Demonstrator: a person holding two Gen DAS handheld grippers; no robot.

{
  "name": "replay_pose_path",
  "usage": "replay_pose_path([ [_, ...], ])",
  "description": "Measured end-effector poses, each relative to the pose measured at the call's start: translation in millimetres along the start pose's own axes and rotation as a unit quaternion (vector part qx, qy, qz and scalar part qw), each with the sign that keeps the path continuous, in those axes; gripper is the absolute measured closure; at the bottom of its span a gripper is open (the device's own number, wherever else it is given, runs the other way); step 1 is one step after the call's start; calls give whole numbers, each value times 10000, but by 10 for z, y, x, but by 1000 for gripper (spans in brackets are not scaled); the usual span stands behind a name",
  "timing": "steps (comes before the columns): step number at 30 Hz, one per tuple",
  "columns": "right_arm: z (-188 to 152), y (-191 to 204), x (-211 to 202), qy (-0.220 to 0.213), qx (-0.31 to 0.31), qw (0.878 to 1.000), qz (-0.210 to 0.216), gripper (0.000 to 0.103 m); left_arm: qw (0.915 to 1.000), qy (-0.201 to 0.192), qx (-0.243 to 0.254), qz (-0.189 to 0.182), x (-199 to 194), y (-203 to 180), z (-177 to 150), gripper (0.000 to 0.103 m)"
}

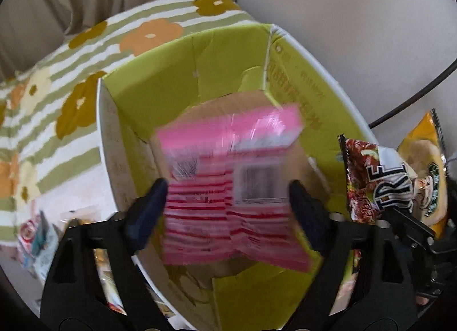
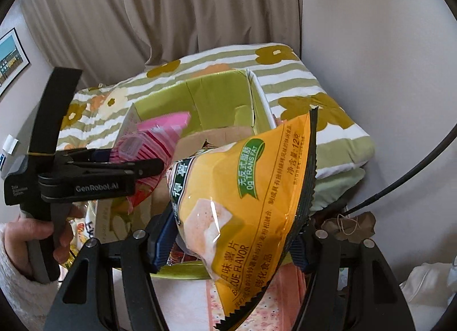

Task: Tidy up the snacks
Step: 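Carry both packs over the yellow-green box and open both tools to drop them, then move both tools back toward the snacks on the table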

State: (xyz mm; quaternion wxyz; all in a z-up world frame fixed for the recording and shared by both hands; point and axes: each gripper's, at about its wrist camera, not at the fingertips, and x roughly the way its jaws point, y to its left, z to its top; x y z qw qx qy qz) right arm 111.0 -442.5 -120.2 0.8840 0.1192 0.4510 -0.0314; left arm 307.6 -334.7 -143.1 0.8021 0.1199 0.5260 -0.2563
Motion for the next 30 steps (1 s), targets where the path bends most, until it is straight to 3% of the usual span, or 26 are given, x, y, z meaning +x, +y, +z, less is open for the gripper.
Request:
replay_pose_path([
  [1, 4, -15, 16, 57, 2, 10000, 27, 41, 10000, -66, 8, 31, -24, -12, -4, 1],
  [16, 31, 48, 103, 179, -173, 9982, 552, 38, 9954, -497, -809, 106, -665, 547, -537, 1],
  [17, 37, 50, 119, 158, -147, 9979, 617, 30, 9952, -520, -822, 125, -690, 562, -565, 1],
  [18, 44, 50, 134, 113, -106, 9973, 711, 8, 9948, -535, -847, 173, -715, 583, -599, 1],
  [19, 53, 45, 151, 93, -60, 9969, 778, 0, 9945, -539, -871, 197, -725, 597, -614, 1],
  [30, -69, 48, -79, -119, -234, 9969, 742, 0, 9879, -722, -1354, 207, -991, 697, -1082, 1],
])
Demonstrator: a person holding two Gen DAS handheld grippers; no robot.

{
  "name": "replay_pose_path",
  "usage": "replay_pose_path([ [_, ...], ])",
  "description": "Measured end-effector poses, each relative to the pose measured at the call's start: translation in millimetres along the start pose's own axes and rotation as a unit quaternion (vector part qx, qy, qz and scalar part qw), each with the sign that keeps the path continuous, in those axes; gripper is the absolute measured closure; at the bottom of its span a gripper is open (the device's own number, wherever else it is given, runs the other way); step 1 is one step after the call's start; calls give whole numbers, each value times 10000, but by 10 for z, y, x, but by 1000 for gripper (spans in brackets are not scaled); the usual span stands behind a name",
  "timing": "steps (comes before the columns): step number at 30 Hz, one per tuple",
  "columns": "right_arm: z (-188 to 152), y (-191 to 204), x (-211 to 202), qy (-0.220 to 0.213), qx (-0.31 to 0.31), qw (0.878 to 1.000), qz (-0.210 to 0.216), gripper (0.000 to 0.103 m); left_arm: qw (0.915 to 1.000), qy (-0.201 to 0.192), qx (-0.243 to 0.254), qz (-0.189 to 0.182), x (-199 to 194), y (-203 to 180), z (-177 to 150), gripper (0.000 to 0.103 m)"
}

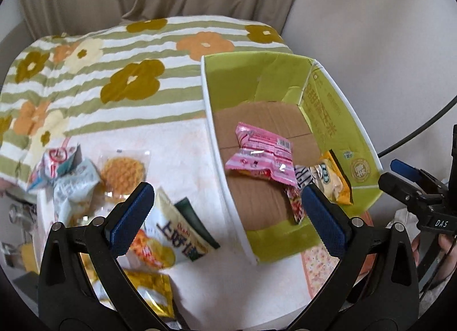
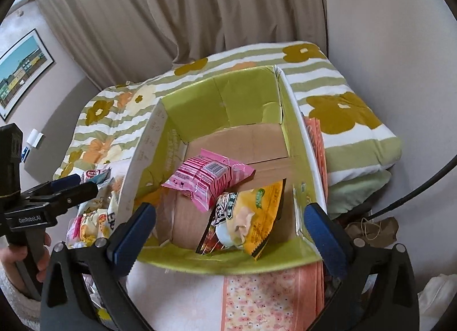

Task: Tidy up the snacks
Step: 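Move both tools back toward the snacks on the table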

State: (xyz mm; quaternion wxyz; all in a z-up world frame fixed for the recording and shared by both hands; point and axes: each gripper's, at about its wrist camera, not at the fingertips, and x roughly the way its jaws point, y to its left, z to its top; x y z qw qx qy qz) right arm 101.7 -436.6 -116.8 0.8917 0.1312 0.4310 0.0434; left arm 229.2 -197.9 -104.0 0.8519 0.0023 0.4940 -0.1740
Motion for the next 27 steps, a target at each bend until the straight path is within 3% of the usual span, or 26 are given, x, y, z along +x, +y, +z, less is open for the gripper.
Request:
replay_pose_path([
  [9, 36, 422, -251, -197, -733, 9964, 368, 0, 9974, -535, -397, 292, -563, 162, -303, 1],
  [14, 42, 772, -299, -260, -1084, 9900, 863, 0, 9917, -791, -811, 608, -927, 447, -529, 1],
  [19, -26, 1118, -303, -463, -1190, 9858, 1093, 0, 9825, -960, -1284, 953, -1195, 871, -820, 1],
  [27, -253, 1861, -35, -209, -1314, 9801, 1475, 0, 9726, -742, -1955, 1013, -1296, 1774, -1258, 1],
])
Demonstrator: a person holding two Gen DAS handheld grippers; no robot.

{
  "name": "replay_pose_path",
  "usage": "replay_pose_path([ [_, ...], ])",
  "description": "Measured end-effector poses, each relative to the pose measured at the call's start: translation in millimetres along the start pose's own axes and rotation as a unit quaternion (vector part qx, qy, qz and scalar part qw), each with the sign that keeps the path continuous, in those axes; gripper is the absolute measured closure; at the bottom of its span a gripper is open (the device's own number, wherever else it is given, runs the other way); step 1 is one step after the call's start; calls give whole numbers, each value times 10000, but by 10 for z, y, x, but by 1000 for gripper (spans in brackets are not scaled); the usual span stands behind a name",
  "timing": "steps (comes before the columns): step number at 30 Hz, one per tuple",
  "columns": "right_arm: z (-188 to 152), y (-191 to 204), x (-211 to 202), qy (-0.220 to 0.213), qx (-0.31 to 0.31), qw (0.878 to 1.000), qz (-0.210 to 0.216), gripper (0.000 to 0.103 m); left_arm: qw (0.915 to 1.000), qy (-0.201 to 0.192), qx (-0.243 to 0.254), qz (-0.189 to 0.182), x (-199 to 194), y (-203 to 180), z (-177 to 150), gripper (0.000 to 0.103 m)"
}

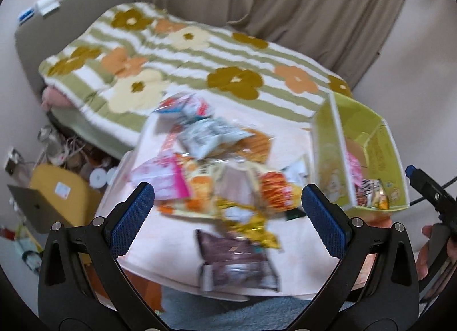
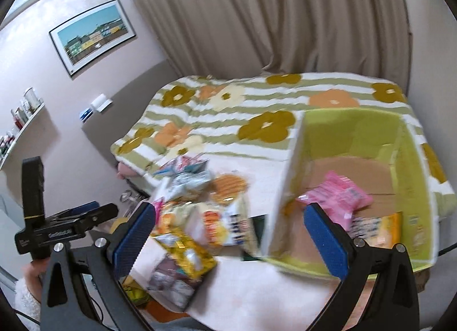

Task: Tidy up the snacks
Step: 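Move both tools back toward the snacks on the table, then grasp the pink-white candy bag with the left tool while the right tool grasps the gold wrapper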

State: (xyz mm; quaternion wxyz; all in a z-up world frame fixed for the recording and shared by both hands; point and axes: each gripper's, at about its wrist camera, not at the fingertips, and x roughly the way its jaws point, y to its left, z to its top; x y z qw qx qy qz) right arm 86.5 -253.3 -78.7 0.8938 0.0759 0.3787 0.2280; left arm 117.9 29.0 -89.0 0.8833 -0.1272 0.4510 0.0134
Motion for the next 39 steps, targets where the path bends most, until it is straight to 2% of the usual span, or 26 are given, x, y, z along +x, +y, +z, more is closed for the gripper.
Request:
replay_pose_path([
  [5, -212, 500, 511, 447, -126, 9989, -90, 0, 9992, 372, 36, -168, 212, 571, 23, 1],
  [11, -466, 812, 1010, 882, -126, 9956, -289, 0, 9927, 710, 936, -256, 486, 978, 85, 1],
  [14, -542, 873, 1138, 976, -89, 9941, -467, 0, 9819, 914, 1618, -361, 664, 1053, 109, 1],
  [16, -600, 901, 1238, 1077, -86, 9919, -662, 0, 9719, 1074, 2039, -488, 792, 1074, 119, 1],
  [19, -697, 930, 1356, 1230, -149, 9881, -908, 0, 9499, 1351, 2729, -712, 1020, 1036, 93, 1],
  [21, -750, 926, 1423, 1340, -176, 9852, -1057, 0, 9322, 1514, 3186, -809, 1188, 1000, 71, 1],
  [24, -802, 896, 1486, 1447, -130, 9828, -1141, 0, 9127, 1652, 3642, -836, 1387, 966, 57, 1],
  [29, -873, 857, 1622, 1669, -241, 9790, -1143, 0, 8863, 1988, 4083, -907, 1679, 915, 13, 1],
  [30, -886, 856, 1647, 1694, -257, 9788, -1125, 0, 8822, 1977, 4177, -903, 1709, 895, -3, 1],
  [33, -924, 829, 1713, 1772, -236, 9784, -1039, 0, 8773, 2014, 4266, -880, 1784, 848, -9, 3],
  [35, -927, 810, 1740, 1789, -224, 9789, -963, 0, 8750, 2096, 4260, -947, 1828, 827, -10, 13],
  [39, -923, 811, 1784, 1813, -332, 9785, -925, 0, 8685, 2258, 4279, -1073, 1915, 810, -26, 14],
])
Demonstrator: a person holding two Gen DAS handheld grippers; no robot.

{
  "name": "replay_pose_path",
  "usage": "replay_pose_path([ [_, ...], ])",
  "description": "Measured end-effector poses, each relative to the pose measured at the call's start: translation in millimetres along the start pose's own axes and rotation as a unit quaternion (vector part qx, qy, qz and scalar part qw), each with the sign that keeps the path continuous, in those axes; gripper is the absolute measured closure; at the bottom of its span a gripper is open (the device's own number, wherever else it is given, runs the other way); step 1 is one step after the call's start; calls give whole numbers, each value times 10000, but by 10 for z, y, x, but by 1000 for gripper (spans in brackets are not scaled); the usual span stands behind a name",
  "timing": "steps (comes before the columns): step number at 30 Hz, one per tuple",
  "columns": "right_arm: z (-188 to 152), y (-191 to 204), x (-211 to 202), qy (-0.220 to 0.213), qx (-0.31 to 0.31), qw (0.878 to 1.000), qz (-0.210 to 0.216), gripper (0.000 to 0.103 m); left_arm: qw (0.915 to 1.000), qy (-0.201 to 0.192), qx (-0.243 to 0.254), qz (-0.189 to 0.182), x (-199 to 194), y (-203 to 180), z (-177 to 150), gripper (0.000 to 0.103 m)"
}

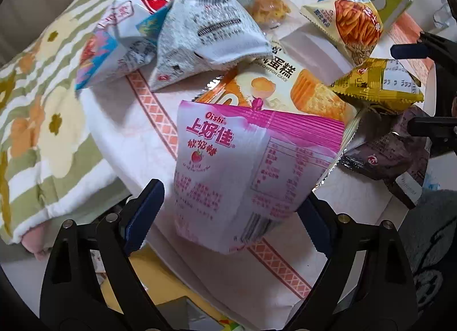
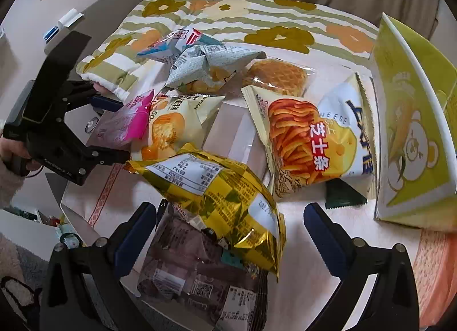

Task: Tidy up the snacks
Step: 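Grasp the pink-white candy bag with the left tool while the right tool grasps the gold wrapper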

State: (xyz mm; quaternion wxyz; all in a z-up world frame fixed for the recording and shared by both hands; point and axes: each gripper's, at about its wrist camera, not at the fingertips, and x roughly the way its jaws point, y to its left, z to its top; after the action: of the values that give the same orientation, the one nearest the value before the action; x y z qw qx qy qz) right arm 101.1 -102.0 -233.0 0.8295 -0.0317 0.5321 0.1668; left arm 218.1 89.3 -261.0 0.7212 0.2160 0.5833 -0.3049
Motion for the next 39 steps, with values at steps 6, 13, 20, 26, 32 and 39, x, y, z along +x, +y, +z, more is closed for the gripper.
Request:
replay_pose_path([
  [6, 61, -6, 103, 66, -86, 9999, 124, 0, 9996, 61, -174, -231, 31, 50, 0, 40],
  [13, 94, -2, 202, 176, -147, 9994, 261, 5, 9994, 57, -298, -168, 8, 73, -35, 50],
  [20, 102, -37, 287, 296, -99, 9988, 373, 17, 9985, -67, -527, -92, -165, 22, -110, 51],
  [26, 95, -41, 316, 293, -148, 9986, 415, 24, 9966, -237, -790, -51, -295, -4, -177, 52],
  [32, 80, -38, 260, 180, -182, 9988, 412, 31, 9937, -390, -1054, -10, -415, -28, -198, 52],
  [39, 100, -94, 62, -30, 11, 9988, 488, 46, 9907, -565, -1237, 7, -561, -76, -230, 52],
])
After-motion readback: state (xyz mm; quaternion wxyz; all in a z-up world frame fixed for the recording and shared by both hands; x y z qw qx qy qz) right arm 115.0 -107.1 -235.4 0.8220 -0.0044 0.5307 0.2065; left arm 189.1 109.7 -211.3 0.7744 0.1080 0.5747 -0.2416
